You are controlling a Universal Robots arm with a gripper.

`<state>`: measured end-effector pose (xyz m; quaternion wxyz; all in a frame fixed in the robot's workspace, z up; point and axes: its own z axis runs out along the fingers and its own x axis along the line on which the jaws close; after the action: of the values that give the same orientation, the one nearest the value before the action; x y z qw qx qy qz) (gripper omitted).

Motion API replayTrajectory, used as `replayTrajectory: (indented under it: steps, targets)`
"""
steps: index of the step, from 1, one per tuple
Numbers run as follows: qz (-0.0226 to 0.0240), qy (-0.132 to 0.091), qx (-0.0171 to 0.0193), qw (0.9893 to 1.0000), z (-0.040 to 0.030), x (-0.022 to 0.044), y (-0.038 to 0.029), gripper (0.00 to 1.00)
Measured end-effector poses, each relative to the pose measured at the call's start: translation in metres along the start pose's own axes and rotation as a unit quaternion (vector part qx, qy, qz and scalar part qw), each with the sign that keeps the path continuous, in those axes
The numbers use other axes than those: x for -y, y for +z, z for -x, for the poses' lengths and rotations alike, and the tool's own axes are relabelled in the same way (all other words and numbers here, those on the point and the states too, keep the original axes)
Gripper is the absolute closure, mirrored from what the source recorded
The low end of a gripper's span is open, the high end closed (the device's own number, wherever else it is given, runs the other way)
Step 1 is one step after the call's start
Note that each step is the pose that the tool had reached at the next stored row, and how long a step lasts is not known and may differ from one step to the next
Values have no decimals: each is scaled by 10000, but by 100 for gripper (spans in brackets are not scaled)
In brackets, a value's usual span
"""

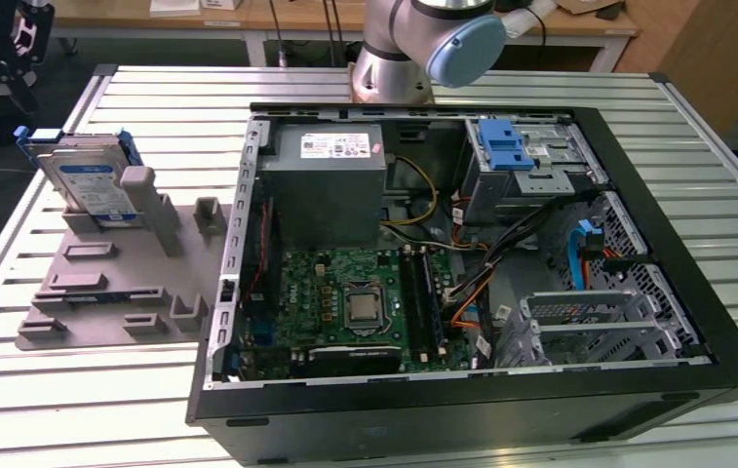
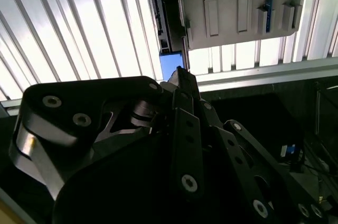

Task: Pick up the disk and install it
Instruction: 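Pick up the disk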

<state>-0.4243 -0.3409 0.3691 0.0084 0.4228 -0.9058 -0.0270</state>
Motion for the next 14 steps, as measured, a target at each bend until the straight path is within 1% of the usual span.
replayTrajectory:
  steps: [3,5,8,10,12,14]
  targets:
    - [-11,-41,7,10000,0,0,0,89]
    - [-10,-152,1,9999,0,0,1,89]
    - [-9,-361,-10,9993,-1,-1,3,89]
    - [-9,-430,-14,9991,-1,-1,3,89]
    - [-26,-465,-3,9989,0,-1,3,89]
    - [-65,-507,26,9987,-1,-1,5,89]
